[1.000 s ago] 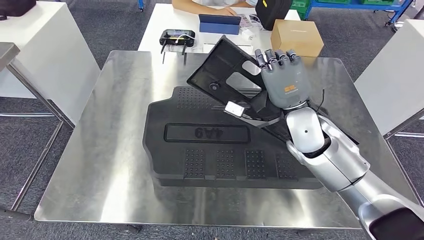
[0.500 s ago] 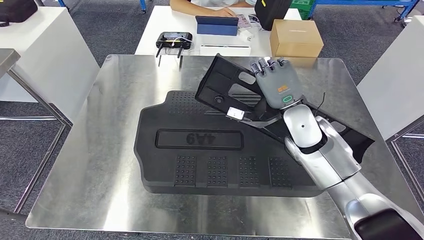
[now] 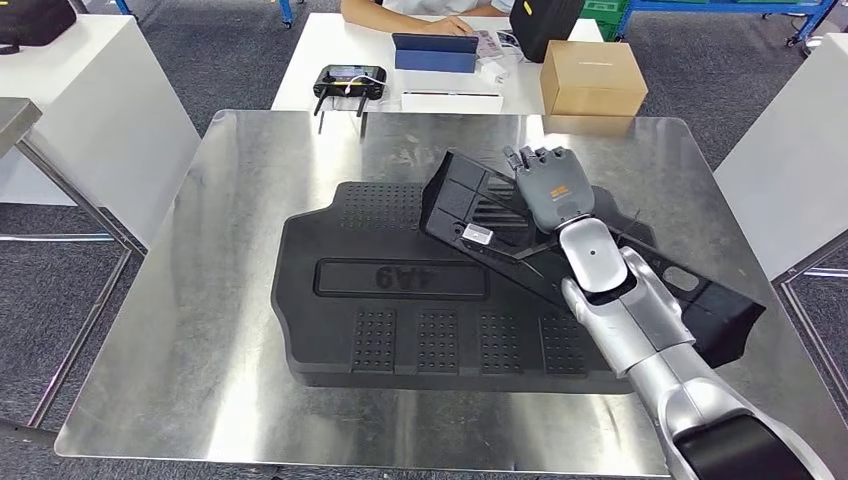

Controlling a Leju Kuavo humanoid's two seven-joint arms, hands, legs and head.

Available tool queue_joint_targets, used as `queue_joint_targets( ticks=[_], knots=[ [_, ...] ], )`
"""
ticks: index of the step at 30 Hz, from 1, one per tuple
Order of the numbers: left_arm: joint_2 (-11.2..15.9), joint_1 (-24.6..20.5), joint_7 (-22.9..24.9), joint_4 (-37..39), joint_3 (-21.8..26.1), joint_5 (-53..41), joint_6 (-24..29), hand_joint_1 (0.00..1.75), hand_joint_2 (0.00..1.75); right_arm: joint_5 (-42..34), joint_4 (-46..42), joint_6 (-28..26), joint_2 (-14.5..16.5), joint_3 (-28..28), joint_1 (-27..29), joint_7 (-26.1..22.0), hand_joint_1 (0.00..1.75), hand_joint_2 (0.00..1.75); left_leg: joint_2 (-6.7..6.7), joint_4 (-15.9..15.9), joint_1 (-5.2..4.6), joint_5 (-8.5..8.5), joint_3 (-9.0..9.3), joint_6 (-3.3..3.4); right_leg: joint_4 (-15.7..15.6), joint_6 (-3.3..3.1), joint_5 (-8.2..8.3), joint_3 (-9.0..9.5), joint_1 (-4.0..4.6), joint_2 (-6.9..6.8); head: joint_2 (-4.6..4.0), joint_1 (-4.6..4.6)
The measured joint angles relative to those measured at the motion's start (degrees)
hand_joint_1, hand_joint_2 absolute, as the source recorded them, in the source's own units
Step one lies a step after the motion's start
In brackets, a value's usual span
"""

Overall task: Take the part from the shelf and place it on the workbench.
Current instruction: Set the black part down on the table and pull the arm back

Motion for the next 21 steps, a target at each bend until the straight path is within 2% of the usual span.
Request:
queue_joint_targets(
  ticks=[21],
  knots=[
    [-0.12, -0.12, 0.28, 0.00, -0.05, -0.09, 1.49, 0.00, 1.75, 0.03, 2.56, -1.05, 1.54, -2.01, 1.62, -0.38, 0.00, 1.75, -0.02, 0.02, -0.38, -0.06, 0.00, 0.10, -0.07, 0.02, -0.01, 0.02, -0.19, 0.00, 0.02, -0.01]
  ],
)
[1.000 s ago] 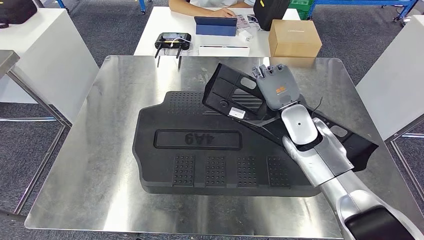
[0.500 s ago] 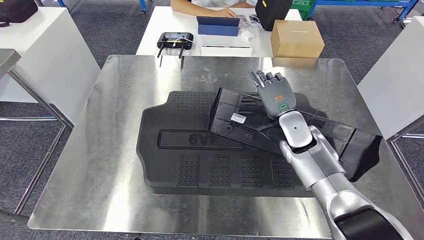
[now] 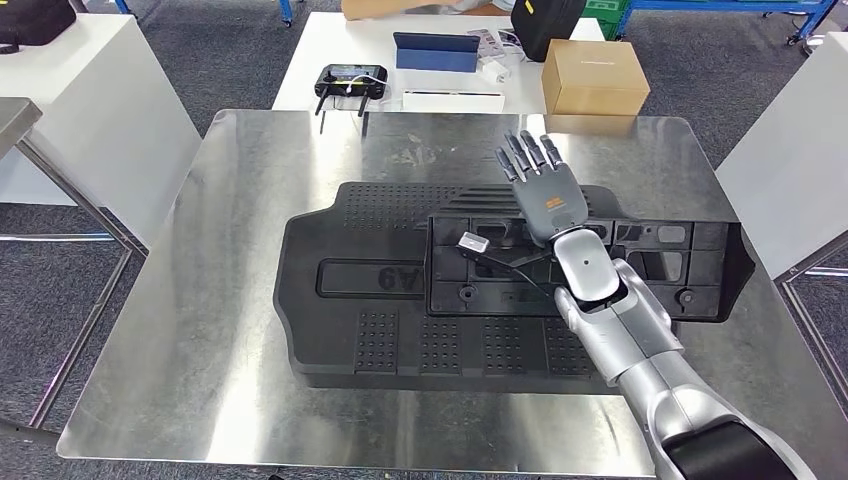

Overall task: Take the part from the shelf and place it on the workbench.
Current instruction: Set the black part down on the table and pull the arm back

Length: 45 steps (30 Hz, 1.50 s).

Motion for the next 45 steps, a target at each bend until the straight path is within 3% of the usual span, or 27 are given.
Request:
queue_joint_targets(
  ticks=[3, 5, 7, 10, 12, 20, 26, 30, 39, 45],
  knots=[
    [-0.01, 0.00, -0.08, 0.00, 0.00, 0.05, -0.08, 0.00, 1.75, -1.19, 0.00, 0.69, 0.05, -0.24, 0.04, -0.86, 0.00, 1.75, 0.00, 0.00, 0.00, 0.00, 0.00, 0.00, 0.00, 0.00, 0.00, 0.00, 0.00, 0.00, -0.01, -0.01],
    [-0.02, 0.00, -0.16, 0.00, 0.01, 0.30, -0.11, 0.00, 1.75, -4.94, 0.00, 3.30, 0.27, -0.86, -0.03, -2.85, 0.00, 0.87, 0.00, 0.00, 0.00, 0.00, 0.00, 0.00, 0.00, 0.00, 0.00, 0.00, 0.00, 0.00, 0.00, -0.01],
    [-0.02, 0.04, -0.21, 0.00, 0.02, 0.72, -0.14, 0.00, 1.75, -12.40, 0.01, 9.55, 0.70, -2.07, -0.57, -5.38, 0.00, 0.00, -0.01, 0.00, 0.00, 0.00, -0.01, 0.00, 0.00, 0.00, 0.00, 0.00, 0.00, 0.00, 0.00, -0.01],
    [0.02, 0.13, -0.30, 0.00, 0.05, 1.39, -0.15, 0.00, 1.75, -25.43, 0.69, 21.54, 1.10, -3.66, -1.94, -7.55, 0.00, 0.00, -0.03, 0.00, 0.00, 0.01, -0.04, 0.00, 0.00, 0.00, 0.00, -0.01, -0.01, -0.01, -0.01, 0.01],
    [0.07, 0.25, -0.33, 0.00, 0.06, 1.64, -0.08, 0.00, 1.75, -32.89, 2.10, 25.48, 1.09, -4.37, -2.98, -7.82, 0.00, 0.00, -0.06, 0.00, 0.00, 0.01, -0.09, 0.00, 0.01, 0.01, 0.01, -0.04, -0.05, -0.01, -0.01, -0.01],
    [0.15, 0.34, -0.15, 0.00, 0.08, 1.70, 0.09, 0.00, 1.75, -44.59, 7.12, 27.98, 0.51, -5.22, -7.84, -6.21, 0.00, 0.00, 0.00, 0.01, -0.02, 0.00, -0.08, 0.01, 0.01, 0.02, 0.02, -0.06, -0.06, 0.01, -0.01, 0.00],
    [0.15, 0.23, 0.03, 0.00, 0.08, 1.66, -0.34, 0.00, 1.75, -43.53, 10.58, 24.24, 0.13, -3.61, -11.28, -2.84, 0.00, 0.00, 0.10, 0.01, -0.02, 0.00, -0.05, 0.01, 0.01, 0.03, 0.02, -0.06, -0.05, 0.05, 0.00, -0.01],
    [0.15, 0.07, 0.05, 0.00, 0.08, 1.62, -0.43, 0.00, 1.75, -42.82, 11.56, 23.06, 0.17, -2.56, -11.91, -2.39, 0.00, 1.75, 0.17, 0.01, -0.02, 0.00, -0.02, 0.01, 0.01, 0.03, 0.02, -0.06, -0.03, 0.09, 0.00, -0.01],
    [0.13, 0.08, 0.12, 0.00, 0.08, 1.62, -0.54, 0.00, 1.75, -40.57, 12.30, 21.12, 0.55, -1.10, -11.94, -1.43, 0.00, 1.75, 0.15, 0.01, -0.02, 0.00, -0.04, 0.01, 0.01, 0.03, 0.02, -0.06, -0.05, 0.09, 0.00, -0.01],
    [0.13, 0.09, 0.14, 0.00, 0.08, 1.40, -0.54, 0.00, 1.75, -42.11, 12.66, 23.48, 0.58, -0.75, -11.96, -2.89, 0.00, 1.75, 0.15, 0.01, -0.04, 0.00, -0.04, 0.02, 0.01, 0.03, 0.02, -0.06, -0.08, 0.08, -0.01, -0.01]
  ],
)
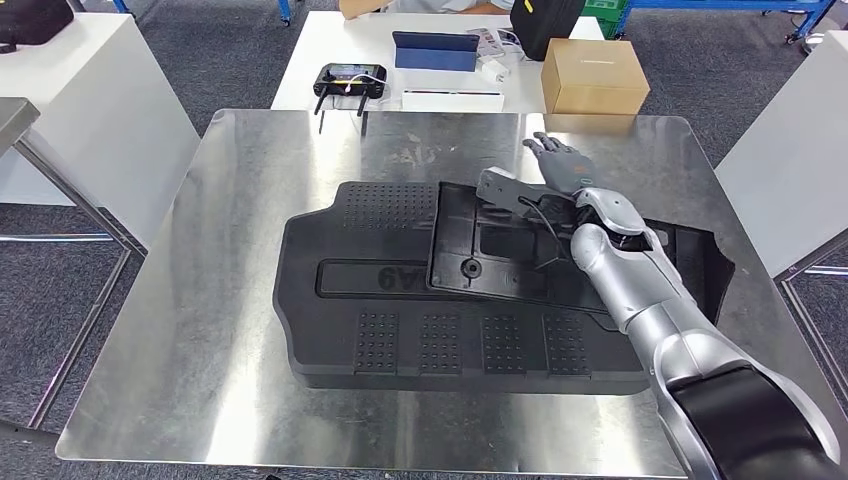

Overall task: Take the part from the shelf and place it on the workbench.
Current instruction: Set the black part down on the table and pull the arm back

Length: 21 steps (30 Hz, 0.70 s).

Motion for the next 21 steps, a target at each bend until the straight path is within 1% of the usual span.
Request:
queue_joint_targets(
  ticks=[3, 9, 13, 16, 21],
  knots=[
    [0.00, 0.03, -0.07, 0.00, 0.00, -0.11, 0.00, 0.00, 1.75, -1.26, 0.55, 1.30, -0.08, -0.02, -0.04, -0.94, 0.00, 1.75, 0.00, 0.00, 0.00, 0.00, 0.00, 0.00, 0.00, 0.00, 0.00, 0.00, 0.00, 0.00, 0.00, 0.00],
    [0.00, 0.07, -0.26, 0.00, 0.00, -0.22, 0.04, 0.00, 1.75, -3.21, 1.40, 1.51, -0.31, -0.28, -0.15, -2.04, 0.00, 1.75, 0.00, 0.00, 0.00, 0.00, 0.01, 0.00, 0.00, 0.00, 0.00, 0.00, 0.01, 0.00, 0.01, 0.00],
    [0.00, 0.11, -0.30, 0.00, 0.00, -0.56, 0.09, 0.00, 1.75, -6.60, 1.57, 1.51, -0.39, -1.21, -0.15, -3.83, 0.00, 0.00, 0.00, 0.00, 0.00, 0.00, 0.01, 0.00, 0.00, 0.00, 0.00, 0.00, 0.01, 0.00, 0.01, 0.00],
    [0.00, 0.16, -0.32, 0.00, -0.01, -0.74, 0.09, 0.00, 1.75, -8.09, 1.57, 1.48, -0.48, -1.75, -0.15, -4.57, 0.00, 0.00, 0.00, 0.00, 0.00, 0.00, 0.01, 0.00, 0.00, 0.00, 0.00, 0.00, 0.01, 0.00, 0.01, 0.00],
    [0.00, 0.19, -0.33, 0.00, -0.01, -0.75, 0.09, 0.00, 1.75, -8.48, 1.56, 1.20, -0.50, -2.14, -0.15, -4.70, 0.00, 0.00, 0.00, 0.00, 0.00, 0.00, 0.00, 0.00, 0.00, 0.00, 0.00, 0.00, 0.01, 0.00, 0.01, 0.00]
  ],
)
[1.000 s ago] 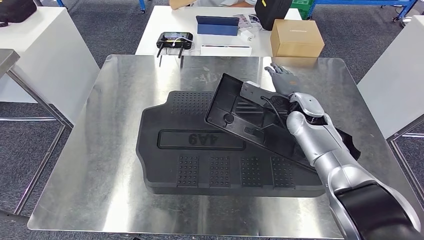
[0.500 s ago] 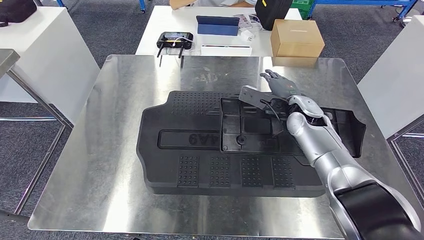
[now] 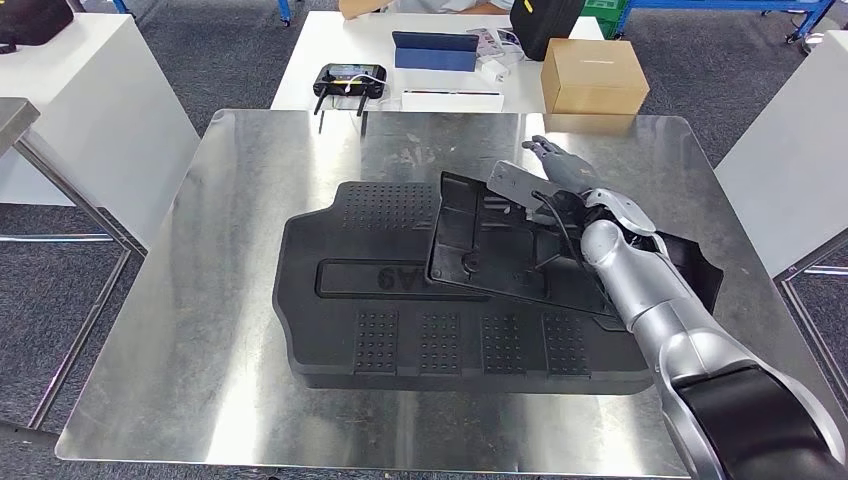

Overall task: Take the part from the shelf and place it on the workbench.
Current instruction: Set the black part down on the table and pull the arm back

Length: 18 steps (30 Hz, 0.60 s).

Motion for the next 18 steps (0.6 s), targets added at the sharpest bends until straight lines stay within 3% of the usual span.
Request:
queue_joint_targets(
  ticks=[18],
  knots=[
    [0.00, 0.02, -0.01, 0.00, -0.03, -0.07, -0.09, 0.00, 1.75, 0.72, -1.72, -3.37, -0.60, -0.03, 0.47, 0.68, 0.00, 0.00, 0.15, 0.00, 0.02, -0.01, 0.07, 0.01, 0.00, 0.00, 0.00, -0.01, 0.06, 0.20, 0.00, 0.00]
  ],
)
